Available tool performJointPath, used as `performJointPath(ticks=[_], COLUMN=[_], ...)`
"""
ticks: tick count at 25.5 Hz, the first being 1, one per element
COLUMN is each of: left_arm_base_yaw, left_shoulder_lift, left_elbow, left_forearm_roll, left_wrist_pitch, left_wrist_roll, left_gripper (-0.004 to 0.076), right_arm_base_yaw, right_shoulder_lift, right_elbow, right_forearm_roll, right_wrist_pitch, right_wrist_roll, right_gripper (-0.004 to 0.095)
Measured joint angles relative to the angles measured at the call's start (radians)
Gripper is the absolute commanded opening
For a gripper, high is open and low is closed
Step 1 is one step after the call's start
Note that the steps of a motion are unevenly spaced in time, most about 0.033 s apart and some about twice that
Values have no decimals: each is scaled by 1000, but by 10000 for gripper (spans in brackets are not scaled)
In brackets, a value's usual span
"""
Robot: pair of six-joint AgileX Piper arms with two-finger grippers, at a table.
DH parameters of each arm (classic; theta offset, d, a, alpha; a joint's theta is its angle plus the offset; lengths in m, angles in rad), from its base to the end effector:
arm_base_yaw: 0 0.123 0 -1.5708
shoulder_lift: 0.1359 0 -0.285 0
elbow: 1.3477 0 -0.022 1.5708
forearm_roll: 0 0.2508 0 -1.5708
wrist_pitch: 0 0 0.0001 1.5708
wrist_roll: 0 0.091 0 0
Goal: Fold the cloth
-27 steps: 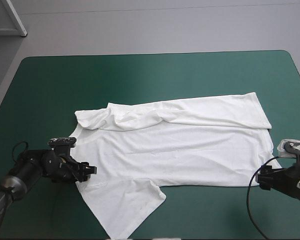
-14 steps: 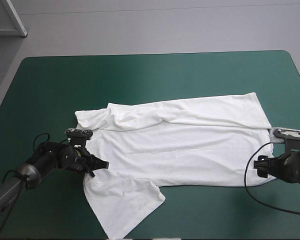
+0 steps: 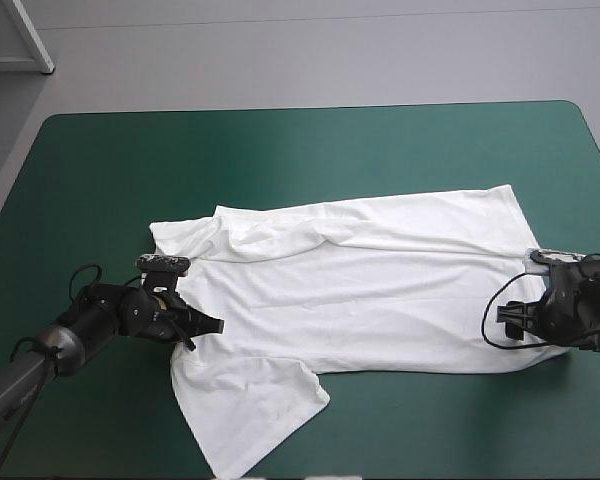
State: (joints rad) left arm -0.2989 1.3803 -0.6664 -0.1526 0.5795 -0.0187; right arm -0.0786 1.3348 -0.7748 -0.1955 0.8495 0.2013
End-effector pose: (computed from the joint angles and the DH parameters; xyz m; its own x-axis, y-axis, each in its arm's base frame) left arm 0.2206 -0.0759 0.1937 -0.9285 0.1337 -0.3463 0.1885 0.9735 -0.1296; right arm 0.2260 -0.0311 0.2249 -0.9533 0.1457 -0.2646 0.1831 0.9754 -0.1225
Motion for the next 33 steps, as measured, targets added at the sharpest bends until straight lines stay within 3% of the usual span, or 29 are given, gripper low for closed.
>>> performJointPath(ticks=[3,5,11,18,23,26,30,33], left_arm_base_yaw=[0,0,-2,-3,-8,-8,-9,-9], left_shoulder_lift=[0,1,2,-18,-96,-234,-283,-283], left_elbow=[0,0,0,-10,-109,-372,-775,-1077], left_forearm_roll=[-2,-4,-7,-5,-13,39,153,223], left_wrist_pitch=[0,-3,-6,4,222,386,591,656], left_wrist_roll=[3,4,5,5,5,3,2,19], left_gripper=[-10,-10,-10,-10,-10,-10,-10,-10], right_arm_base_yaw=[-55,-81,-105,-105,-105,-105,-105,-105], right_shoulder_lift=[54,75,90,49,-82,-210,-278,-284], right_elbow=[-6,-14,-15,-28,-176,-403,-738,-994], right_forearm_roll=[81,131,244,361,397,402,360,321], right_wrist_pitch=[-19,-17,-34,-4,102,212,319,357], right_wrist_roll=[-49,-88,-223,-312,-358,-364,-333,-306], right_gripper=[790,678,-18,-14,-14,-14,-14,-14])
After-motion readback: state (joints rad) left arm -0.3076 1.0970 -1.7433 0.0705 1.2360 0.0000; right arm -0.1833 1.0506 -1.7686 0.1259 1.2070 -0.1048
